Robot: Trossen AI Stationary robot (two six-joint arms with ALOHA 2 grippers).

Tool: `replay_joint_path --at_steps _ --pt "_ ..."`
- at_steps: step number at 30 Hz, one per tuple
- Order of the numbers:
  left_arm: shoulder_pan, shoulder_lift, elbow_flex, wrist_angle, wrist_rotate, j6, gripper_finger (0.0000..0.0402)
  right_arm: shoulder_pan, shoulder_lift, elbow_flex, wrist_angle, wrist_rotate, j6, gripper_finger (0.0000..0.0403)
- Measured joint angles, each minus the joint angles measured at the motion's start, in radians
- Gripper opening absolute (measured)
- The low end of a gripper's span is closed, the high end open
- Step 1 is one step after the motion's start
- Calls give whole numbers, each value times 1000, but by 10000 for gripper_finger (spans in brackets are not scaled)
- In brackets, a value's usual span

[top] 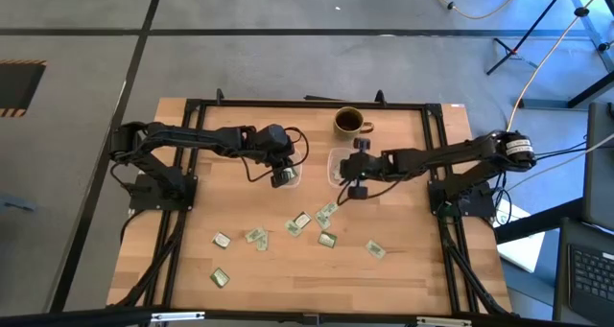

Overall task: Pick and place items into bin
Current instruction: Put the stevia packet into the right transparent bin

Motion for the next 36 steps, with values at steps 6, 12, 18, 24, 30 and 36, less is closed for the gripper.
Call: replay_joint_path --at_steps 6,12,18,24,30,36 --pt "0 0 0 1 0 0 37 -17 44 1 37 -25 50 70" --pt "0 0 0 1 0 -1 40 -21 95 1 46 -26 56 70" --pt "0 0 0 1 0 -1 36 -21 135 1 47 -25 78 70" --pt "0 0 0 1 -1 -1 40 -28 147 1 46 -24 84 70" --pt "0 0 0 1 -1 -1 36 -36 147 1 46 -24 112 79" --pt "0 0 0 0 -2 -3 40 -54 147 1 46 -23 134 116"
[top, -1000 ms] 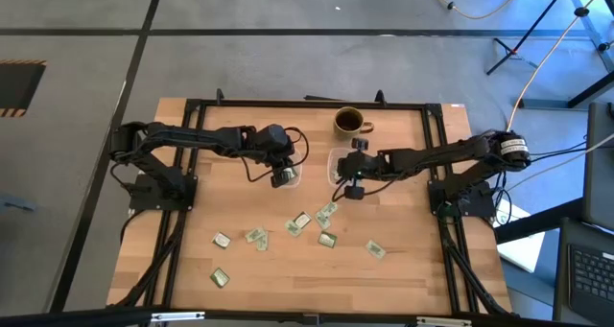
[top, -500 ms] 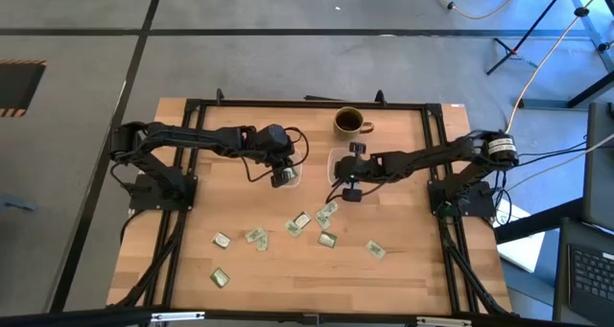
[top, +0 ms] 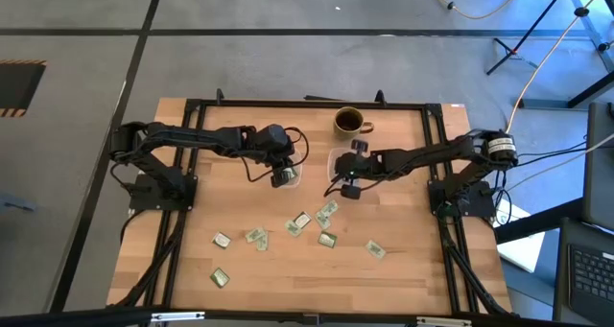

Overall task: Pick and place items into bin
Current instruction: Put the stevia packet into the right transparent bin

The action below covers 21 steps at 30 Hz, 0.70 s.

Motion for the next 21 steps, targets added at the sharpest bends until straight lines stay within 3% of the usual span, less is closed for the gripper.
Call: replay_joint_path --at_steps 6,9,15,21 --pt "0 0 0 0 0 1 37 10 -56 0 -25 -8 27 134" --pt "0 0 0 0 0 0 36 45 -115 0 -103 -102 83 135" --pt "0 0 0 0 -1 3 40 155 -192 0 -299 -411 132 135" --pt "0 0 0 0 -2 3 36 320 -187 0 -341 -455 220 135"
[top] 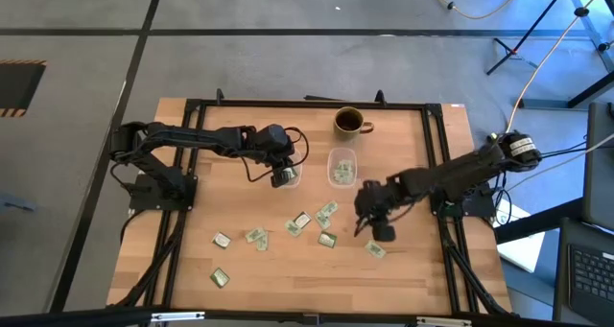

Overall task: Pick and place items into bin
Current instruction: Put the stevia packet into the right transparent bin

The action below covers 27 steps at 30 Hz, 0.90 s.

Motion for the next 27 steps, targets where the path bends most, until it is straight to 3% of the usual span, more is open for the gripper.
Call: replay_joint_path --at_steps 11,18,27 --pt "0 0 0 0 0 0 39 228 7 0 12 96 280 135" --pt "0 0 0 3 0 0 39 326 34 0 71 153 325 135" --pt "0 0 0 5 1 -8 35 378 180 0 66 176 315 135"
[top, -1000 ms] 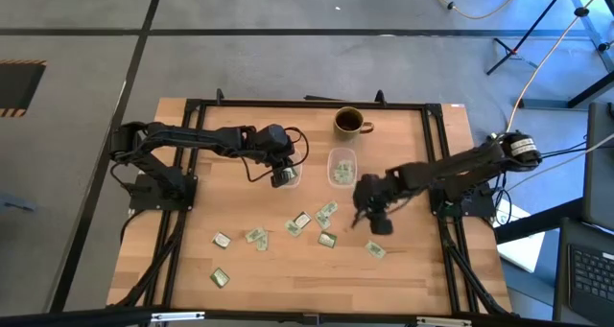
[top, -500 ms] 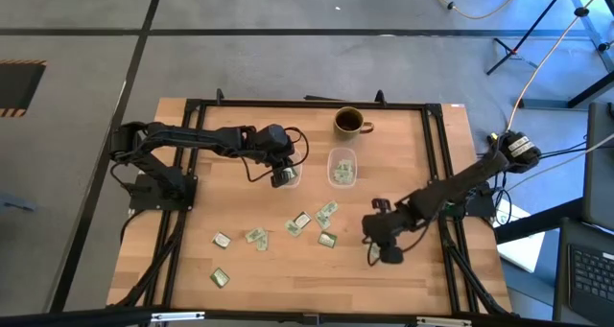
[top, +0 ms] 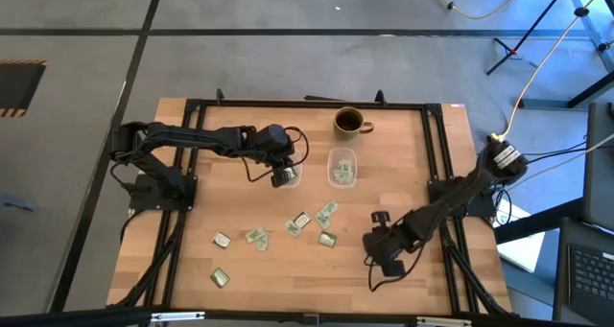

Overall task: Pick and place items into bin
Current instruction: Put the stevia packet into the right transparent bin

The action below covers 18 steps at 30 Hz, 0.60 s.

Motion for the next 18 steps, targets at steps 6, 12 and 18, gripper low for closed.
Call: replay_joint_path --at_steps 6,12,18 --pt "0 0 0 -4 0 -19 40 9 84 3 6 4 -40 135" --pt "0 0 0 -4 0 -19 37 9 115 5 -2 7 -41 135" --pt "0 0 0 -4 0 -19 37 8 114 4 -5 6 -39 130"
